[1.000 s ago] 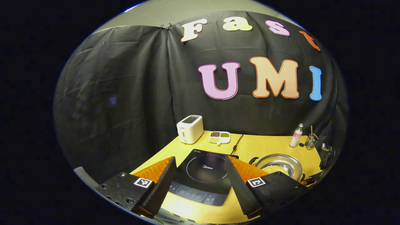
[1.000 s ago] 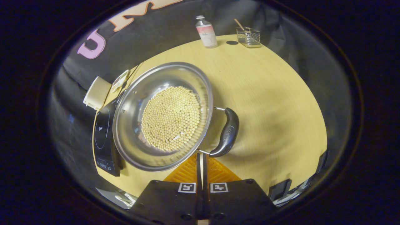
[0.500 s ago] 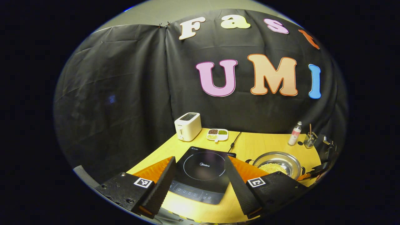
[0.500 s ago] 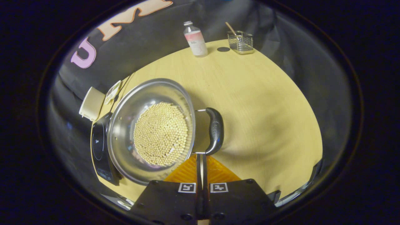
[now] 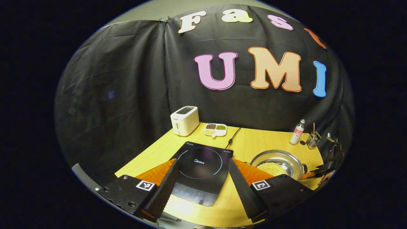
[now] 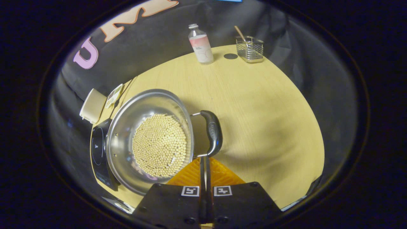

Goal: First push the handle of the pot to place it horizontally, then grasp the pot with both hands and set it on the induction cooktop.

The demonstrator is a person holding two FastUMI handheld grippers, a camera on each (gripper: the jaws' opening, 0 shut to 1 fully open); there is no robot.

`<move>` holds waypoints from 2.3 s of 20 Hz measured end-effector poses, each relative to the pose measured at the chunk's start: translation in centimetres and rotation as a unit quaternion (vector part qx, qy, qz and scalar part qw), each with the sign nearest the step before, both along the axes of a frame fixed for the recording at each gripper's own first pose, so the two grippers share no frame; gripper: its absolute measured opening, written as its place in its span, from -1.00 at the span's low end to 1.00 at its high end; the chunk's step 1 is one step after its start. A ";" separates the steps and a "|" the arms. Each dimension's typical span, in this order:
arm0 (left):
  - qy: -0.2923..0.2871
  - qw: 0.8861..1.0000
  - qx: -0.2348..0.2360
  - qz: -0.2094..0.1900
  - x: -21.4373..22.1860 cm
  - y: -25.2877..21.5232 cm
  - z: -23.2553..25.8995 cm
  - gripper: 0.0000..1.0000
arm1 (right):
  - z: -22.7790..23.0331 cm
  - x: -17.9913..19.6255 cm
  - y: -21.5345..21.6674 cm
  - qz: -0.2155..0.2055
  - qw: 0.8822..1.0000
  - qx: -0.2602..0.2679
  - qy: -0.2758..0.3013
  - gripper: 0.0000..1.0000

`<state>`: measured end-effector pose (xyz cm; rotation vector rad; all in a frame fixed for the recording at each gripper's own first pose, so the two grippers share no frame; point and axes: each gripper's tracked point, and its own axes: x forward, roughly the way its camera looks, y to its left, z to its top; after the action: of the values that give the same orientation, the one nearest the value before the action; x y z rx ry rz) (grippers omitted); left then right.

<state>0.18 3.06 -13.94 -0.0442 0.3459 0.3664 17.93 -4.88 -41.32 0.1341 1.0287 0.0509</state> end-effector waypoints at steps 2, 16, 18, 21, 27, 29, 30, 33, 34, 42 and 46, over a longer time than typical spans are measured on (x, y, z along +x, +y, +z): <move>0.000 1.000 -0.003 -0.005 0.6 -0.7 -0.2 0.91 | -0.1 0.0 0.0 0.004 1.000 0.001 0.000 -0.95; 0.053 0.992 -0.050 -0.100 9.2 -4.1 -6.7 0.92 | 0.4 -0.6 -4.1 -0.022 0.999 0.021 0.032 0.39; 0.070 0.988 -0.067 -0.121 10.5 -4.8 -8.2 0.92 | 1.4 -0.2 -4.0 -0.034 0.998 0.040 0.026 0.62; 0.101 0.980 -0.093 -0.143 12.1 -5.6 -10.4 0.94 | 2.5 0.5 -3.8 -0.042 0.997 0.055 0.021 0.97; 0.155 0.965 -0.117 -0.176 14.4 -6.5 -14.1 0.94 | 3.7 2.9 -2.2 -0.034 0.996 0.083 0.021 0.97; 0.172 0.960 -0.122 -0.183 15.1 -6.7 -15.4 0.94 | 3.0 3.5 -1.4 -0.026 0.996 0.084 0.029 0.97; 0.181 0.957 -0.125 -0.187 15.3 -6.8 -16.0 0.94 | 2.7 3.5 -1.1 -0.021 0.996 0.086 0.033 0.97; 0.208 0.947 -0.135 -0.205 15.7 -7.6 -17.7 0.94 | 1.3 4.0 -0.2 -0.011 0.995 0.083 0.044 0.97; 0.215 0.943 -0.141 -0.211 15.9 -7.9 -18.1 0.94 | 0.6 4.1 0.0 -0.008 0.995 0.081 0.050 0.97; 0.278 0.917 -0.159 -0.237 16.6 -10.4 -21.9 0.94 | -1.8 4.3 1.2 0.009 0.993 0.086 0.082 0.72; 0.296 0.908 -0.174 -0.240 16.8 -11.3 -23.4 0.92 | -2.8 4.5 1.5 0.016 0.992 0.086 0.093 0.69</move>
<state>17.00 -8.23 -37.30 -0.1965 1.0026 -0.1898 22.41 -3.41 -44.14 0.2839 1.2123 0.1582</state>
